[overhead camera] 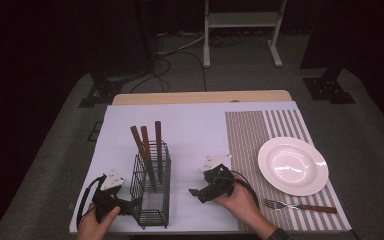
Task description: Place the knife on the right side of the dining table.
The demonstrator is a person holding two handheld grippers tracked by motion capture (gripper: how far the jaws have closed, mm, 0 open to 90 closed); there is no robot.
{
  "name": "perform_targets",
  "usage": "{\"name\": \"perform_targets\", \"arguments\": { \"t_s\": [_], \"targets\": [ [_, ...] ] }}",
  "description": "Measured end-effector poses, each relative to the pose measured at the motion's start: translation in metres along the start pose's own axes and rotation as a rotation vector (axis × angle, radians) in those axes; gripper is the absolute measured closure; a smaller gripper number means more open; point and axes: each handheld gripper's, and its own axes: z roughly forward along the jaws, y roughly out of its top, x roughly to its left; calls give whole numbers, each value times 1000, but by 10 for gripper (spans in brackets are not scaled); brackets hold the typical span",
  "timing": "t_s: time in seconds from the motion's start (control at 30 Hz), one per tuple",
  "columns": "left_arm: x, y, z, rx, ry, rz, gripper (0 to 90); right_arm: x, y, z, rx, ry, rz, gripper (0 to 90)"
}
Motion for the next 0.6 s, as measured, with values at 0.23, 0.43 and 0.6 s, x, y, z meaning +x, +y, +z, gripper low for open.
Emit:
{"name": "perform_targets", "arguments": {
  "t_s": [0.23, 0.43, 0.6],
  "targets": [
    [0, 0, 0, 1, -1, -1, 0, -5, 14, -4, -29, 18, 14, 141],
    [0, 0, 0, -5, 3, -1, 0, -10, 25, -6, -44, 33, 30, 141],
    [0, 0, 0, -5, 0, -4, 0, -14, 32, -9, -62, 36, 32, 141]
  ]
}}
